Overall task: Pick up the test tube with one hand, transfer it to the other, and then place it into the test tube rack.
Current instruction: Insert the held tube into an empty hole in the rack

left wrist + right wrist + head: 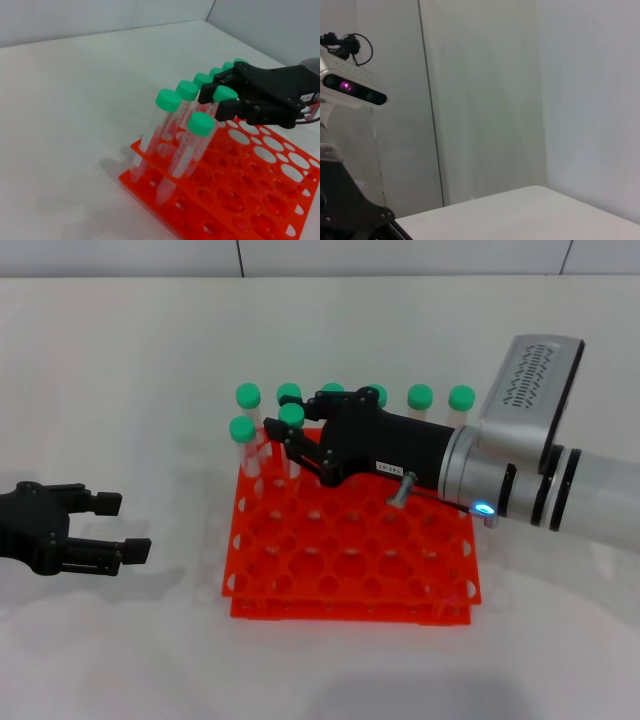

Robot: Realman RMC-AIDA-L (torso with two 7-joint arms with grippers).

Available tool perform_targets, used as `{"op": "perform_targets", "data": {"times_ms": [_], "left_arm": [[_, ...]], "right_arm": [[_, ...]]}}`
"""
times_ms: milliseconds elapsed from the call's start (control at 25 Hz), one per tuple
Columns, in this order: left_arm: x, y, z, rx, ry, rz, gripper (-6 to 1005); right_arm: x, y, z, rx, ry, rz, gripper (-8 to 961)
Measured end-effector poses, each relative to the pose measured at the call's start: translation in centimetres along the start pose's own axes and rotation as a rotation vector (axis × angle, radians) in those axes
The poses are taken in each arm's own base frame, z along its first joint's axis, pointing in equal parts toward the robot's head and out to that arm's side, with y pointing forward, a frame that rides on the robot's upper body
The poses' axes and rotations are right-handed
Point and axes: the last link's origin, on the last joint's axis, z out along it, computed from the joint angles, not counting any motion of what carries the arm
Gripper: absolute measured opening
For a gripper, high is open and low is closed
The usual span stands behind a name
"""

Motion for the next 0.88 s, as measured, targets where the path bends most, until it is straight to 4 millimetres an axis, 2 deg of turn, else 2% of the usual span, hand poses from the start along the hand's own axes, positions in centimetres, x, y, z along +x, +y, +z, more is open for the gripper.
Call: {"op": "perform_targets", "data": {"times_ms": [880], "left_arm": [[-0.06,-0.07,-0.09,0.001,0.001,-0.004,891]], "right_arm": [[-0.21,0.13,0.34,-0.01,0.002,-0.006,265]]}}
